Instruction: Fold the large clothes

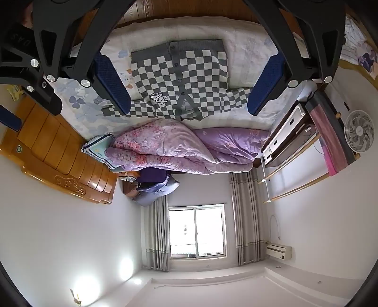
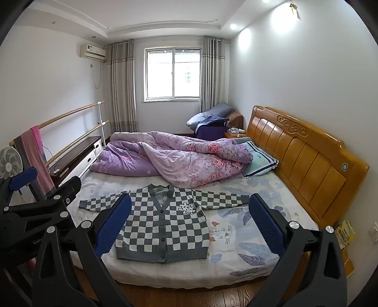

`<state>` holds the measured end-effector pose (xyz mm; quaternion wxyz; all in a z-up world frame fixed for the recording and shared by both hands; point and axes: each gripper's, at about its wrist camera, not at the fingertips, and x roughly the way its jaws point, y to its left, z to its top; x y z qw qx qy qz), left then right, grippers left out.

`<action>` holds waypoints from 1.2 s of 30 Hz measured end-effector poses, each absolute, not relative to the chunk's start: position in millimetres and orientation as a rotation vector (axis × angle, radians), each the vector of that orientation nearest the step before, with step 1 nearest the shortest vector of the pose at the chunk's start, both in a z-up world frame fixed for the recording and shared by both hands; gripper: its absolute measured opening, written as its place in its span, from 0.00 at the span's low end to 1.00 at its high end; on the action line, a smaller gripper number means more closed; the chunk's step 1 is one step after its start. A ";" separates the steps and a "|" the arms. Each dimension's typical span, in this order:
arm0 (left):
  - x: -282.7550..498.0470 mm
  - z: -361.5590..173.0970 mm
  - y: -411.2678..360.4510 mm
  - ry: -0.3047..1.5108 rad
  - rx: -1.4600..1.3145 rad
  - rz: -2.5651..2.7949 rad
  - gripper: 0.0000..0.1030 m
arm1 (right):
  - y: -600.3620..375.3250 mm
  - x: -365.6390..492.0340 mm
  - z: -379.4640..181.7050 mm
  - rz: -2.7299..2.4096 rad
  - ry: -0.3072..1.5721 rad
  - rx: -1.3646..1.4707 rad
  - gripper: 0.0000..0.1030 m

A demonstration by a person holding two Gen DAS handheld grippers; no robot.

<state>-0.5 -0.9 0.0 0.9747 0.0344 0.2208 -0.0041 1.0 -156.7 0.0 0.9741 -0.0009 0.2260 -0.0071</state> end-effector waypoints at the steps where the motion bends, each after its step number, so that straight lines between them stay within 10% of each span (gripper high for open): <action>1: -0.4 -0.1 -1.1 0.447 0.069 -0.009 0.96 | -156.9 1.3 -0.1 -0.015 0.460 0.000 0.93; 36: -1.7 3.0 -8.9 0.456 0.059 -0.027 0.96 | -153.2 -4.3 3.2 -0.026 0.467 -0.002 0.93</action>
